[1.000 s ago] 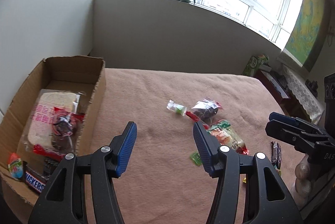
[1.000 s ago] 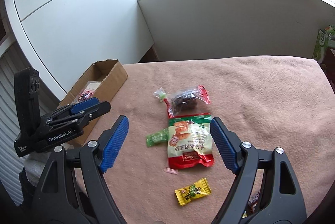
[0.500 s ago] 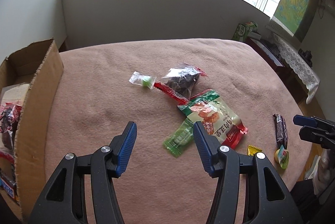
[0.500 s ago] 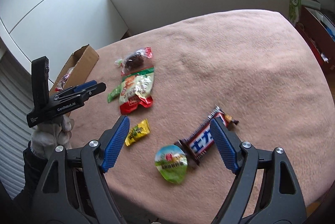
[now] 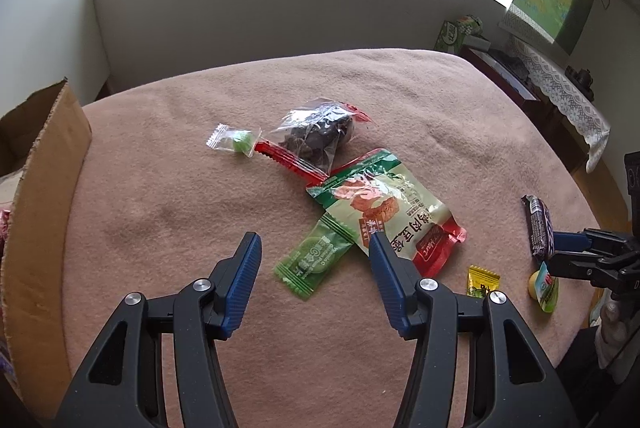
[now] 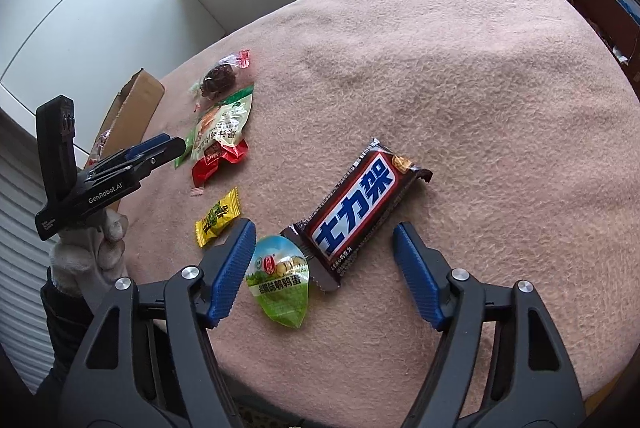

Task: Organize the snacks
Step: 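Move the left gripper to the green candy while the right approaches a Snickers bar, then close the left gripper on the green candy while the right grasps the Snickers bar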

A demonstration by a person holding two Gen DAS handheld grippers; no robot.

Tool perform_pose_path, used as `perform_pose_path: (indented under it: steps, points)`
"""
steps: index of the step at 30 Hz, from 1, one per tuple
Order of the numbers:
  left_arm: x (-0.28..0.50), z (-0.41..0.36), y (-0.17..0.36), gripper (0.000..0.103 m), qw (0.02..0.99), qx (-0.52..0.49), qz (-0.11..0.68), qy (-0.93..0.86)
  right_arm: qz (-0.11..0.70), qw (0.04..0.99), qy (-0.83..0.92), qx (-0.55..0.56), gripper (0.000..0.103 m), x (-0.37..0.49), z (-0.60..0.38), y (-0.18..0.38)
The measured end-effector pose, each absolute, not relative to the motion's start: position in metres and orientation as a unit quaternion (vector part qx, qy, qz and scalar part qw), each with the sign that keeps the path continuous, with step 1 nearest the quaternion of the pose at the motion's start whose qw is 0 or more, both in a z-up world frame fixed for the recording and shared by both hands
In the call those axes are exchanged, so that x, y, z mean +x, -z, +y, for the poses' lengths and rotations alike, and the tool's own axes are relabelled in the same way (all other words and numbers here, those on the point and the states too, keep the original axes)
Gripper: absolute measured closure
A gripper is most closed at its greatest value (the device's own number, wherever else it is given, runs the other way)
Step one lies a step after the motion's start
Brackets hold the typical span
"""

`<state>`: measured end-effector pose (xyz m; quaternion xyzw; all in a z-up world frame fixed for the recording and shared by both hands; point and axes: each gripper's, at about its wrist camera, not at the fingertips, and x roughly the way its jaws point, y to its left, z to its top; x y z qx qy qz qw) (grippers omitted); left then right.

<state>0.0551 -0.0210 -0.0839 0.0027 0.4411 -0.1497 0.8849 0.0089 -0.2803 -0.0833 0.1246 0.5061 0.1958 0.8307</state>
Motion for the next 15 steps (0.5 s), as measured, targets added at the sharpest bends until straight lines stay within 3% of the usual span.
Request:
perform_pose_path:
  steps: [3, 7, 9, 11, 15]
  points:
    - [0.058, -0.019, 0.088, 0.048, 0.884, 0.008, 0.445, 0.144, 0.506, 0.834, -0.191, 0.111, 0.029, 0.018, -0.271, 0.082]
    - [0.060, -0.020, 0.094, 0.048, 0.885, 0.025, 0.446, 0.130, 0.503, 0.844, -0.174, 0.067, 0.040, 0.025, -0.257, 0.084]
    - [0.059, -0.024, 0.095, 0.057, 0.886, 0.039, 0.444, 0.130, 0.501, 0.847, -0.173, 0.054, 0.040, 0.027, -0.252, 0.085]
    - [0.059, -0.030, 0.096, 0.058, 0.887, 0.051, 0.441, 0.128, 0.498, 0.850, -0.168, 0.040, 0.043, 0.028, -0.247, 0.085]
    - [0.060, -0.037, 0.097, 0.076, 0.886, 0.058, 0.441, 0.132, 0.492, 0.857, -0.156, 0.010, 0.055, 0.033, -0.242, 0.085]
